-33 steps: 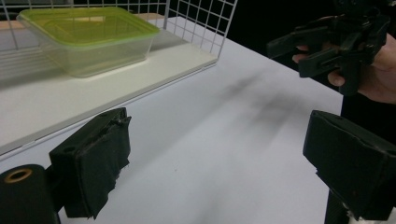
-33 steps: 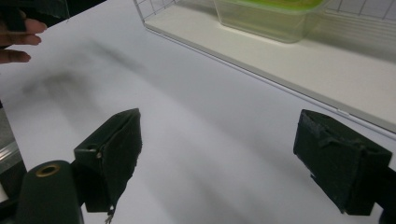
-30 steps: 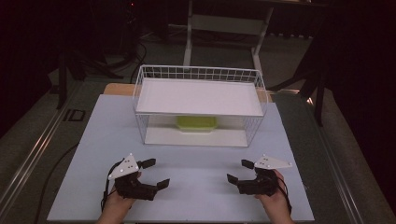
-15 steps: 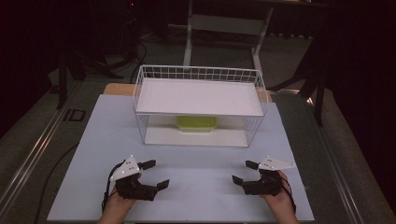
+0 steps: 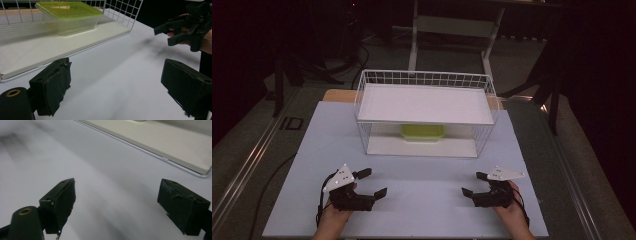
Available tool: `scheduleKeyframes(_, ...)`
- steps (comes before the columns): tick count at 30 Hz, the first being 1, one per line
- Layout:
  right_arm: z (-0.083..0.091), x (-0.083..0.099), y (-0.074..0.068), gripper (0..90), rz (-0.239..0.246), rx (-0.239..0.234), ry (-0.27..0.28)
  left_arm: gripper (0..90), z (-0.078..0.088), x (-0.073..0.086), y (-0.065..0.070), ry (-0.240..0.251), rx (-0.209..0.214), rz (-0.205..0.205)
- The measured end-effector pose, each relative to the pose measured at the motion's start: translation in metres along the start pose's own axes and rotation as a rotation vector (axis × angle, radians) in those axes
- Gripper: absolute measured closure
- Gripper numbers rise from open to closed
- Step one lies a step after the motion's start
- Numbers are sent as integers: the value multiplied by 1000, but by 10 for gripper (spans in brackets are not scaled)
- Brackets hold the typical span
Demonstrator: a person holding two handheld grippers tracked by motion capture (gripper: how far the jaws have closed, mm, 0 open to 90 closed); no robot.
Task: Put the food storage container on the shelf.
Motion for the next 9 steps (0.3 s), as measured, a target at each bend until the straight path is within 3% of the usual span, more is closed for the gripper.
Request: scheduleKeyframes(9,2,-2,4,149,-3,15,21,100,0,1,-2,-5,-4,8)
Point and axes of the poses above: each handheld gripper's, and its own axes: z roughly backward along the jaws, x roughly out of its underside, y roughly to its right, the point moved 8 cm from there along -z, roughly forward along the jaws, and after that the axes turned 9 degrees about x, right-handed, at the moved point
